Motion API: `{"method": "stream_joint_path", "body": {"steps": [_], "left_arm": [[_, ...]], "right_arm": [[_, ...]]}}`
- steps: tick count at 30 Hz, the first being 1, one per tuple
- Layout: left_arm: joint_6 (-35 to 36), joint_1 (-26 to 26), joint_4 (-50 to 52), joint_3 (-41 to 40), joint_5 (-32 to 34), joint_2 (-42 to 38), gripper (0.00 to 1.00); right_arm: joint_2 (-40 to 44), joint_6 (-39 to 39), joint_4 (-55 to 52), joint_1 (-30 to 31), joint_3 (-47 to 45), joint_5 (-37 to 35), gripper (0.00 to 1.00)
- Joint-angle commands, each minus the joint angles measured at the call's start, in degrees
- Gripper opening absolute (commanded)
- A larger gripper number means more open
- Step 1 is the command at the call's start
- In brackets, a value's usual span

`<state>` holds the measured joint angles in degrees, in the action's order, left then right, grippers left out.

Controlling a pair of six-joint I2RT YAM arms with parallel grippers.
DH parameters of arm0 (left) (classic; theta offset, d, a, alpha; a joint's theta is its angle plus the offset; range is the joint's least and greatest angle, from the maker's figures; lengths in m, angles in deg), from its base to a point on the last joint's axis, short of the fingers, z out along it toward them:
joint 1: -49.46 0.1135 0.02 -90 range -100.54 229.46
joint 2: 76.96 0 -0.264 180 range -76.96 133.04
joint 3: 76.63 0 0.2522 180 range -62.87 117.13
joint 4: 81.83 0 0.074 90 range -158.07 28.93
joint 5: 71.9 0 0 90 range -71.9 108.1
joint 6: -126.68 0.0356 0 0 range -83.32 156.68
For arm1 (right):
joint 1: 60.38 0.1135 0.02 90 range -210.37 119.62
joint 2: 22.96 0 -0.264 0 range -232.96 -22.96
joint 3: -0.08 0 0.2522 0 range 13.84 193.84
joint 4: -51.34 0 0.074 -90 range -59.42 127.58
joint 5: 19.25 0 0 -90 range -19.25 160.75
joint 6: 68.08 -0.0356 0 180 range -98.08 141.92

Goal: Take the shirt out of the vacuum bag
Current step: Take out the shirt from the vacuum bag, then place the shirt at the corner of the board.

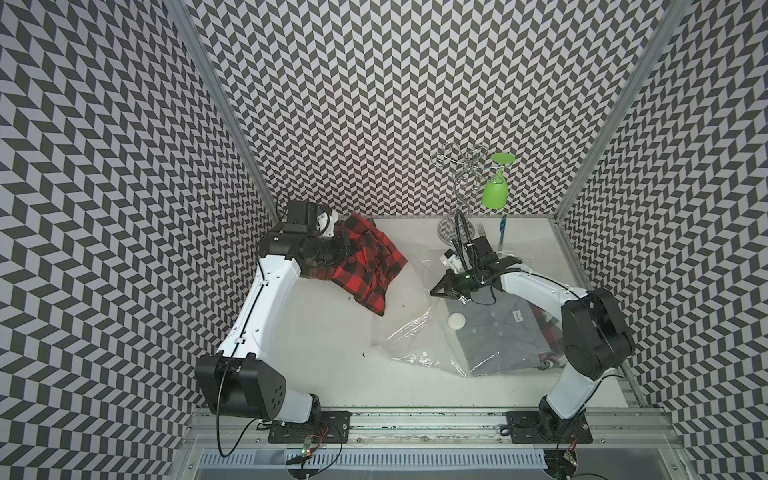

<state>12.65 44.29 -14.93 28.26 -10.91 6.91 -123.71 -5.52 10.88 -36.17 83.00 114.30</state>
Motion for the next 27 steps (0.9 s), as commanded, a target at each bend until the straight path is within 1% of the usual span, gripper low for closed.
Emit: {"method": "stream_joint_path", "body": {"steps": [1, 6, 10, 15, 17, 21, 22, 27], "left_arm": [[-1.36, 0.53, 1.32, 8.89, -2.71, 3.40, 0.00], [-0.60, 0.77, 5.05, 20.37, -1.26, 10.36, 0.00], [0.02, 1.61, 8.75, 29.66, 1.40, 16.98, 0.00], [0.41, 3.24, 10.68, 38.04, 3.44, 23.59, 0.00], [0.09, 4.21, 10.88, 40.66, 2.63, 25.48, 0.00], [-0.52, 5.65, 13.19, 49.04, 2.19, 29.54, 0.00], [-0.81, 5.86, 12.87, 49.78, 1.51, 29.89, 0.00], [-1.42, 5.36, 11.14, 47.96, -0.26, 30.70, 0.00]], "right_arm": [[-1.16, 0.99, 1.95, 0.23, -0.13, 0.43, 0.00], [-1.72, 1.25, 2.10, 0.16, 0.42, 0.93, 0.00], [-2.03, 1.33, 2.34, 0.20, 0.53, 1.18, 0.00], [-1.99, 1.68, 2.36, 0.23, 0.09, 1.45, 0.00], [-2.08, 2.17, 2.05, 0.22, -0.05, 1.30, 0.00], [-2.39, 2.56, 1.98, 0.21, -0.54, 1.45, 0.00], [-2.37, 2.41, 2.16, 0.20, -0.76, 1.50, 0.00], [-3.13, 2.40, 2.44, 0.23, -0.40, 1.82, 0.00]]}}
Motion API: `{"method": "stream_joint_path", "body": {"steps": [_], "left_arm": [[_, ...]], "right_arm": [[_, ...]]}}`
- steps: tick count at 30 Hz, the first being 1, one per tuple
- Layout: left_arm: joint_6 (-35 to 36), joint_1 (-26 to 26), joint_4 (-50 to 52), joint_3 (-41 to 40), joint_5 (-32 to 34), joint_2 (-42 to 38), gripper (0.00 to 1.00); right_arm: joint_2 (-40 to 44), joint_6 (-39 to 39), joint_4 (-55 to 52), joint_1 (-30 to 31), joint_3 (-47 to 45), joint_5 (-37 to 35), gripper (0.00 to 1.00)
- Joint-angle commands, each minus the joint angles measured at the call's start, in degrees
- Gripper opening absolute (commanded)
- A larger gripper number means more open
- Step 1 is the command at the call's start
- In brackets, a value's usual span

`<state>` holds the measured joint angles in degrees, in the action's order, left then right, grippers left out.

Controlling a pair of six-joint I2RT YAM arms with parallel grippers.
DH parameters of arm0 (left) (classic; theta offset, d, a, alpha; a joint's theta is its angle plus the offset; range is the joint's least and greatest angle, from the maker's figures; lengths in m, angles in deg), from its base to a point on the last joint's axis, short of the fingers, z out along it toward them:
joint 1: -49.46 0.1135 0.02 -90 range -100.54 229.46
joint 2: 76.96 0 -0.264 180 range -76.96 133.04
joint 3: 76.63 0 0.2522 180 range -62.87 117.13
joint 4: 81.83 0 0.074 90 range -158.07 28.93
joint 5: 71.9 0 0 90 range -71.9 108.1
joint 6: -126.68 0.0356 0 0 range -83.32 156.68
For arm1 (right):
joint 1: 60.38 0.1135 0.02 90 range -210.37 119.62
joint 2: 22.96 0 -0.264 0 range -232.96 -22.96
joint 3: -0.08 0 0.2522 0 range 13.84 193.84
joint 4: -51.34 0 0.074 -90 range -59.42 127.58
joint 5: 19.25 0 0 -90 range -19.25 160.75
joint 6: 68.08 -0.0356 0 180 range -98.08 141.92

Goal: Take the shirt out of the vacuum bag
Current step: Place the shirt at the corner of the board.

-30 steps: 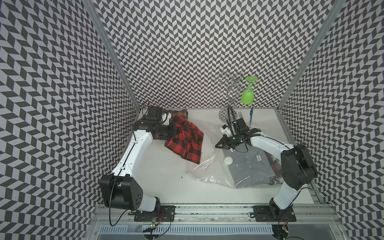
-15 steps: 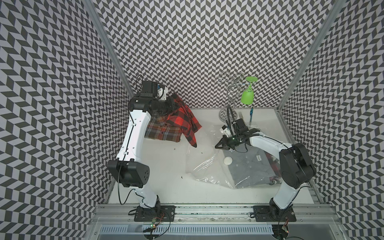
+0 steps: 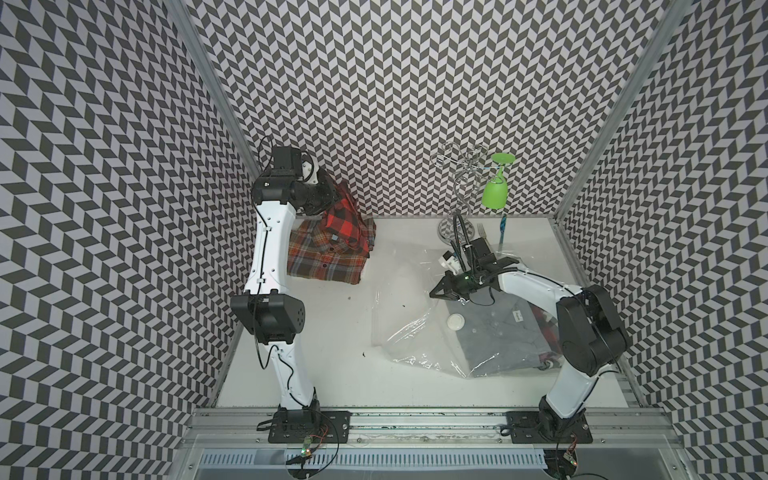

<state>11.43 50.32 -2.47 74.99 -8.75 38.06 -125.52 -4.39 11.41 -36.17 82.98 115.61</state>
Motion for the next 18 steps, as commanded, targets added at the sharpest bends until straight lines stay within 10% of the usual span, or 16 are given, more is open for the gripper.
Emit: {"method": "stream_joint_path", "body": {"steps": [1, 18], "left_arm": [[-0.07, -0.76, -1.28, 1.27, -2.42, -0.20, 0.00], [1.68, -4.77, -4.36, 4.12, -6.88, 3.39, 0.00]], "right_arm": [[-1.42, 1.30, 1.92, 0.22, -0.25, 0.53, 0.00], [-2.60, 1.26, 3.29, 0.20, -0.81, 1.29, 0.00]]}}
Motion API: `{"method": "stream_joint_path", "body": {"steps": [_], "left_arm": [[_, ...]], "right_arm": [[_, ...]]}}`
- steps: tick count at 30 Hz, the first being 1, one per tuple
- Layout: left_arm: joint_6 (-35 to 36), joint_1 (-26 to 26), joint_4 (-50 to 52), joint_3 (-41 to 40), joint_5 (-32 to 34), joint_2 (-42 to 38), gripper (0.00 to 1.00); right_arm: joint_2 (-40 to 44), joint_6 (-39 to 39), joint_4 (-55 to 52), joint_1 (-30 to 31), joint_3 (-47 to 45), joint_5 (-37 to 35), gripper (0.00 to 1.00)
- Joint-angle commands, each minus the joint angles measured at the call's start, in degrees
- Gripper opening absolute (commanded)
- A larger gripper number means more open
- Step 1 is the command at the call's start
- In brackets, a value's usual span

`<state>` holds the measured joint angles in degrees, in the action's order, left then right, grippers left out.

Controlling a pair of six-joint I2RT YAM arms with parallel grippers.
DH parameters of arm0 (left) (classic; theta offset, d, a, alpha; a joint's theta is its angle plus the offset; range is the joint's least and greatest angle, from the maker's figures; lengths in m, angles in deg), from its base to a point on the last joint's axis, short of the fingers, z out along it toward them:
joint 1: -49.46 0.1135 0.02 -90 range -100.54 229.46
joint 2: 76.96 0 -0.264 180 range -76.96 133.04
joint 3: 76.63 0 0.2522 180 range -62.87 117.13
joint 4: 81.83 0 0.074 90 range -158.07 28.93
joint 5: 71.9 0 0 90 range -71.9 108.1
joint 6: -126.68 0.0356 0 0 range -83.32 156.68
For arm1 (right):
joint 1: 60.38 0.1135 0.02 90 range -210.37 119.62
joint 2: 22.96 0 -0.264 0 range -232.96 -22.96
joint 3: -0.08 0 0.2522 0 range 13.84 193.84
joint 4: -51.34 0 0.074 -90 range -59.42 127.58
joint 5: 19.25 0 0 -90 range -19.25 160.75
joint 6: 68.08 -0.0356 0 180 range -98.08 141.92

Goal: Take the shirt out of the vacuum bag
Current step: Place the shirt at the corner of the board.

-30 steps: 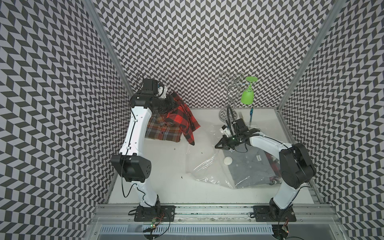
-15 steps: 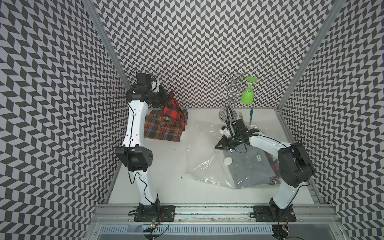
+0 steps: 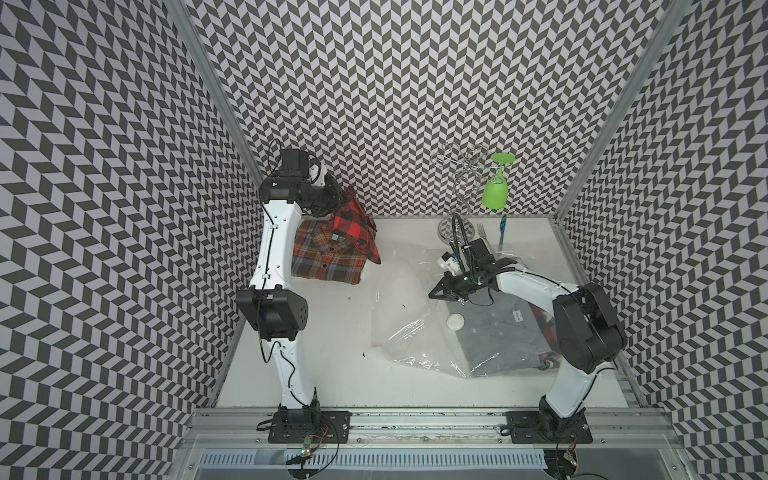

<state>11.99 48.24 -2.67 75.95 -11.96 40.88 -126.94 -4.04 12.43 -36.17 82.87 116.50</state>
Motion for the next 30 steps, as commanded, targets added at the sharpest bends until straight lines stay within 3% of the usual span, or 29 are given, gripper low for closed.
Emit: {"method": "stream_joint_path", "body": {"steps": [1, 10, 30], "left_arm": [[1.29, -3.29, -4.20, 3.39, -3.98, 1.16, 0.00], [3.33, -0.14, -0.98, 0.77, 2.09, 2.42, 0.00], [3.34, 8.53, -0.97, 1.55, 2.27, 9.07, 0.00]], "right_arm": [[-1.32, 0.95, 2.29, 0.21, -0.59, 0.53, 0.00], [-1.56, 1.22, 2.84, 0.22, -0.93, 1.31, 0.00], [-4.03, 2.60, 2.94, -0.13, -0.73, 2.50, 0.00]]}}
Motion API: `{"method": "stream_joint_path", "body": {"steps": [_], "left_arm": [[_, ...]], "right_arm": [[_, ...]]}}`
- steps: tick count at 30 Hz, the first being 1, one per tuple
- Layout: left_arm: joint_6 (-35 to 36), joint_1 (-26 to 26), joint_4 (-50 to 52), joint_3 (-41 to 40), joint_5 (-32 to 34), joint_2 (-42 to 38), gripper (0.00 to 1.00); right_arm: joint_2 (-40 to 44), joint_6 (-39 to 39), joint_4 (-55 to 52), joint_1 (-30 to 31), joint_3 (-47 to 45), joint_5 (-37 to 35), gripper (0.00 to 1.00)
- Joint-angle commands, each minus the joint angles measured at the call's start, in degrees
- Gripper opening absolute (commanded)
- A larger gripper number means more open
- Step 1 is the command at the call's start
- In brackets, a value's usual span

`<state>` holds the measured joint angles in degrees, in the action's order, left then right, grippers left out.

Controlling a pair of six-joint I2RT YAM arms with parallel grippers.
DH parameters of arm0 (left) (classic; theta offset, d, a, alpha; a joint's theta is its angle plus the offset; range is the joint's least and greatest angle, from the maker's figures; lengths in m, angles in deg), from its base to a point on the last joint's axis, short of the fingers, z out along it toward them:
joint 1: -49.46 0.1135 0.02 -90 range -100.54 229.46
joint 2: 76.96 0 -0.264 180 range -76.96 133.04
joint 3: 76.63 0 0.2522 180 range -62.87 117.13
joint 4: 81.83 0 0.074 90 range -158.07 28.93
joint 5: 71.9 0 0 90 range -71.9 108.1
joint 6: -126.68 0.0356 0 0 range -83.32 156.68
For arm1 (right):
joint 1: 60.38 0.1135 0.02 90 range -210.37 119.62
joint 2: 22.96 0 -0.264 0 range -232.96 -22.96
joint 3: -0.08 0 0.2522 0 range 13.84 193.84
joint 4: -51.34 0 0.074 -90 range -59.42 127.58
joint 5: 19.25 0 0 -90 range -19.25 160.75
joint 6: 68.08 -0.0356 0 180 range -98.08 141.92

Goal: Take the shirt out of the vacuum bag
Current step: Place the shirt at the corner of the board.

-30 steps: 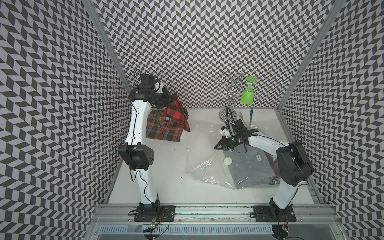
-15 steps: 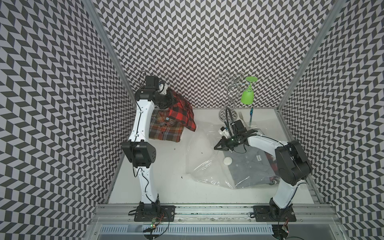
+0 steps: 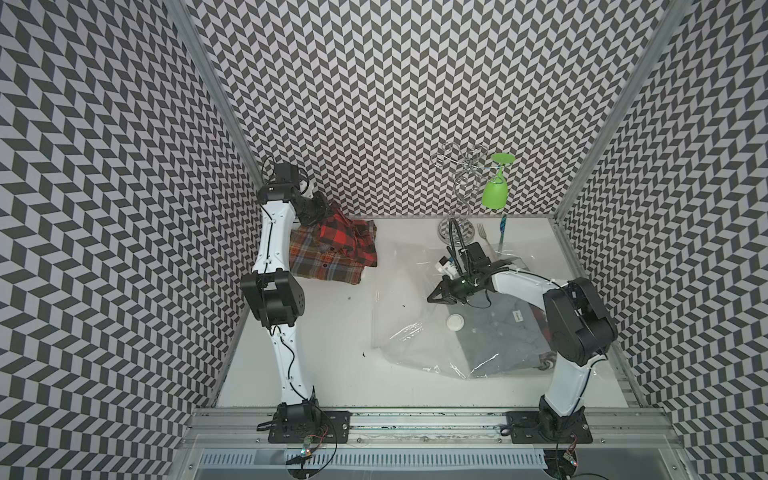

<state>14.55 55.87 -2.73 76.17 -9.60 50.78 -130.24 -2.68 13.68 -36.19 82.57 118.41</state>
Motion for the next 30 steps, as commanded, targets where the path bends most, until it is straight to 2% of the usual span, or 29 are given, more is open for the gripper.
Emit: {"method": "stream_joint_path", "body": {"steps": [1, 12, 13, 15, 18, 19, 25, 30], "left_arm": [[0.84, 1.33, -0.83, 1.34, 0.00, -0.67, 0.00], [1.14, 5.21, 0.40, 3.87, 4.19, 4.36, 0.00], [1.03, 5.65, 0.57, 4.56, 4.63, 5.01, 0.06], [0.72, 6.63, 0.64, 5.93, 5.29, 6.09, 0.38], [-0.06, 8.06, 1.01, 8.51, 6.38, 7.00, 0.70], [-0.17, 8.38, 0.95, 8.91, 6.91, 6.73, 0.98], [-2.41, 9.17, -0.99, 7.63, 12.17, 0.13, 0.99], [-3.29, 8.49, -4.55, 1.75, 13.55, -7.67, 1.00]], "right_arm": [[-0.69, 1.23, 1.75, -0.10, -0.51, 0.68, 0.00], [-1.11, 1.97, 1.12, -0.12, -0.64, 1.14, 0.00], [-1.06, 1.92, 0.95, -0.10, -0.62, 1.12, 0.00], [-0.96, 1.81, 0.79, -0.12, -0.62, 1.19, 0.00], [-0.76, 1.57, 0.52, -0.10, -0.46, 1.03, 0.00], [-0.65, 1.44, 0.44, -0.10, -0.46, 1.04, 0.00], [-0.65, 1.20, -0.17, -0.03, -1.05, 1.15, 0.00], [-0.27, 0.55, -0.60, 0.16, -0.70, 0.84, 0.00]]}}
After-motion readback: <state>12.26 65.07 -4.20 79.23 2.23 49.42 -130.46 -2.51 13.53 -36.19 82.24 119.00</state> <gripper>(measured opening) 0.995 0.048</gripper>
